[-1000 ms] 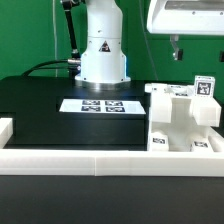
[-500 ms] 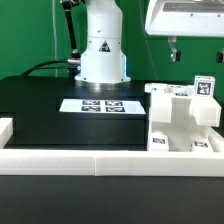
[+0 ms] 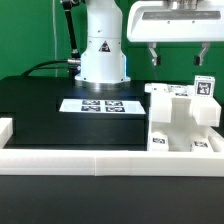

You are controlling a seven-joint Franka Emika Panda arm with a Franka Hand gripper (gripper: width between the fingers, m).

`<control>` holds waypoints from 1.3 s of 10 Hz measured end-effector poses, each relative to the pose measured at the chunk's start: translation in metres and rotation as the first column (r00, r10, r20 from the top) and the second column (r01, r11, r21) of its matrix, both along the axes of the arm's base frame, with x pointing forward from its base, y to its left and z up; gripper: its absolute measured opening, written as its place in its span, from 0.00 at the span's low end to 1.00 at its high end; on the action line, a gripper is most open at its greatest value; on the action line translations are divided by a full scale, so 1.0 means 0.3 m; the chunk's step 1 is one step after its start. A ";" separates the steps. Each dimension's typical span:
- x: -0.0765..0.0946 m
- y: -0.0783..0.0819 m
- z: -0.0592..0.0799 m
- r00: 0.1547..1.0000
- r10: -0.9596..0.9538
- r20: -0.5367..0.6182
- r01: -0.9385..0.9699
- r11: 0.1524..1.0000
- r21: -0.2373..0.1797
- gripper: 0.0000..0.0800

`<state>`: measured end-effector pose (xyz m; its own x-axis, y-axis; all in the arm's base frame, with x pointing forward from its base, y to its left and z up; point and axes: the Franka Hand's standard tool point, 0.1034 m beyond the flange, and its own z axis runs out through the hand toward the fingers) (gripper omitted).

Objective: Assemble chair

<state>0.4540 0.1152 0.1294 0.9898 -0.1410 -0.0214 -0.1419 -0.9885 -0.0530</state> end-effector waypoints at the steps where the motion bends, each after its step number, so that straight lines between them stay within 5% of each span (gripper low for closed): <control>1: 0.000 0.001 0.001 1.000 0.000 0.000 0.000 1.000 0.000 0.81; 4: -0.012 -0.013 -0.006 0.999 0.041 0.017 -0.041 0.999 0.007 0.81; 8: -0.128 -0.069 -0.103 0.999 0.052 0.012 -0.052 0.999 -0.003 0.81; 13: -0.141 -0.095 -0.187 0.997 0.074 0.019 -0.073 0.996 -0.054 0.81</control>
Offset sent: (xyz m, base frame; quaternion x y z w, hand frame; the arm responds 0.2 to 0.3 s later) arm -0.0184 -0.0075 -0.0021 0.0540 0.0226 -0.0485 0.9971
